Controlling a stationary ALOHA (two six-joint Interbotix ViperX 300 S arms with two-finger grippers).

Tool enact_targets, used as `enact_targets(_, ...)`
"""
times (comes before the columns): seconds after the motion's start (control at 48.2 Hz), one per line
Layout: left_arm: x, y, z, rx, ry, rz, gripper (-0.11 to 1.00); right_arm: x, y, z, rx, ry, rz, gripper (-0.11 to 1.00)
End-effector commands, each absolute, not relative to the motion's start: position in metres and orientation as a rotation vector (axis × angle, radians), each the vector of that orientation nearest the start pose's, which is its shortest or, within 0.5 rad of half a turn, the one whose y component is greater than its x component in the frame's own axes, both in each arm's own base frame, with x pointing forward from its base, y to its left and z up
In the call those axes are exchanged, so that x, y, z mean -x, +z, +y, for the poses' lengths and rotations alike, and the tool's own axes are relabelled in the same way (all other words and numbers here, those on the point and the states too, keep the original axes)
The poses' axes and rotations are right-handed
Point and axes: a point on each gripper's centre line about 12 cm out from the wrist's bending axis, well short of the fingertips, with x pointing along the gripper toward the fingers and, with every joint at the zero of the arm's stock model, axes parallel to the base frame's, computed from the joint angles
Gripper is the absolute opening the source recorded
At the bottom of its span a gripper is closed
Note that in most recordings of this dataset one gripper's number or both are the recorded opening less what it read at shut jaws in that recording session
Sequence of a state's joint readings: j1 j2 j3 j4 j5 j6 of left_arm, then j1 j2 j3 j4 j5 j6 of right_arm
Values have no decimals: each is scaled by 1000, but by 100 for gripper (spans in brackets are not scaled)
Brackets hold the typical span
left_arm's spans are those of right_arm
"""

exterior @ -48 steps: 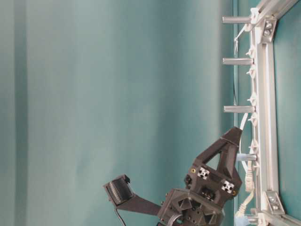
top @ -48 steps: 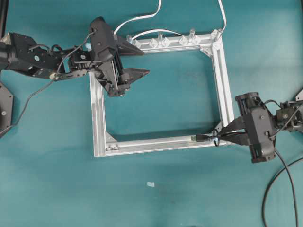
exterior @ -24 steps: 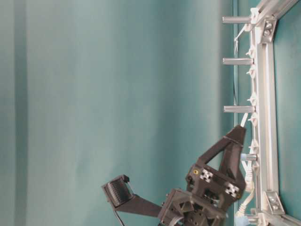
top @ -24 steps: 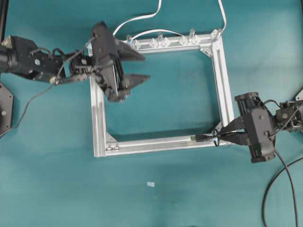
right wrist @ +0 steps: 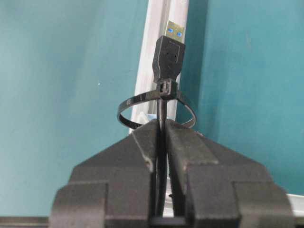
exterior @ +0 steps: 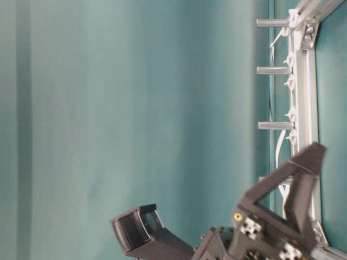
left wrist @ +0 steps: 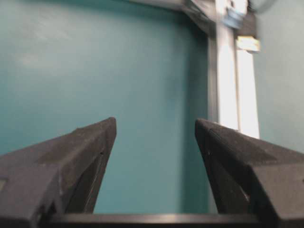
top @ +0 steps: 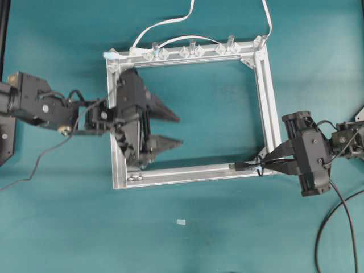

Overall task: Insert the wire through the string loop located on the right side.
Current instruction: 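Move the left gripper to the plug and grasp it beyond the loop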

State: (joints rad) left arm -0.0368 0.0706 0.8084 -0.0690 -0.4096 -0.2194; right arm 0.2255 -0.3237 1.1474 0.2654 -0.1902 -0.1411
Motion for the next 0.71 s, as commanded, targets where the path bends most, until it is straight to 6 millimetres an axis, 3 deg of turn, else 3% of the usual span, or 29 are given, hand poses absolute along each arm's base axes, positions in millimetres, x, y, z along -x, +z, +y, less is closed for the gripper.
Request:
enact_targets(0.0,-383,155,-27,299,21,449,73,-258,146,53,-29,131,618,6)
enact_targets(0.249,-386,157,-53,339,-23,524,73,-258,146,53,-29,132,618,6)
enact_targets(0.685,-396,153,-57,345,-23,534,73,-258,145,53,-27,133,619,6)
